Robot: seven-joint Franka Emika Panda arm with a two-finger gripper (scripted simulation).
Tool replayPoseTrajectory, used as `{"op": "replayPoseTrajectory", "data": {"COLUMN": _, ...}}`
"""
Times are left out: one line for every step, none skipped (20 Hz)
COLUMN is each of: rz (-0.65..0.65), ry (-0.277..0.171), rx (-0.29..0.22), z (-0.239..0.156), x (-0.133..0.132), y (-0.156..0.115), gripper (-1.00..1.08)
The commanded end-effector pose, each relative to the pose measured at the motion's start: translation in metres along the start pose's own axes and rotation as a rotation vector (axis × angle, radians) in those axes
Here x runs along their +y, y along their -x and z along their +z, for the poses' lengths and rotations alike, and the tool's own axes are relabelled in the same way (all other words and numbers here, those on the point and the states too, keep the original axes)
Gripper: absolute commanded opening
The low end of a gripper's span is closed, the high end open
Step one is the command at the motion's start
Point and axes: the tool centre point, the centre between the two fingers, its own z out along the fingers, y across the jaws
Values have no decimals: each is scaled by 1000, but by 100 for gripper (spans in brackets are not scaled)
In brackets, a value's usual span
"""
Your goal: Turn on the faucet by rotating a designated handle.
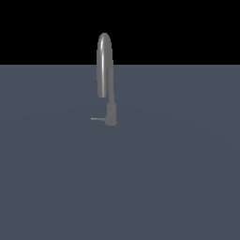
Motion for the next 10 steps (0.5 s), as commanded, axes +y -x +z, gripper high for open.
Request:
{"op": "replayPoseTrajectory", "data": {"rz": 12, "ry": 65, "rx": 23, "z": -5, "x": 4, "y": -1, "gripper": -100}}
{"op": "replayPoseTrajectory", "data": {"rz": 18, "ry": 95, "rx": 34, "z": -7, "x": 5, "y": -2, "gripper": -100}}
{"op": "replayPoseTrajectory", "data": {"rz": 24, "ry": 128, "rx": 45, "z": -10, "x": 7, "y": -2, "gripper": -100}}
{"op": "replayPoseTrajectory", "data": {"rz": 30, "ry": 163, "rx": 58, "z": -13, "x": 9, "y": -3, "gripper": -100}}
{"op": "replayPoseTrajectory", "data": {"rz": 37, "ry": 201, "rx": 71, "z": -16, "x": 11, "y": -4, "gripper": -100}}
{"op": "replayPoseTrajectory", "data": {"rz": 43, "ry": 240, "rx": 85, "z": -19, "x": 12, "y": -5, "gripper": -100}}
{"op": "replayPoseTrajectory", "data": {"rz": 50, "ry": 281, "rx": 99, "z": -23, "x": 14, "y": -6, "gripper": -100}}
{"op": "replayPoseTrajectory", "data": {"rz": 57, "ry": 323, "rx": 114, "z": -27, "x": 15, "y": -6, "gripper": -100}}
{"op": "replayPoseTrajectory", "data": {"rz": 63, "ry": 366, "rx": 128, "z": -31, "x": 16, "y": -7, "gripper": -100}}
{"op": "replayPoseTrajectory", "data": {"rz": 69, "ry": 409, "rx": 143, "z": -36, "x": 17, "y": -8, "gripper": -100}}
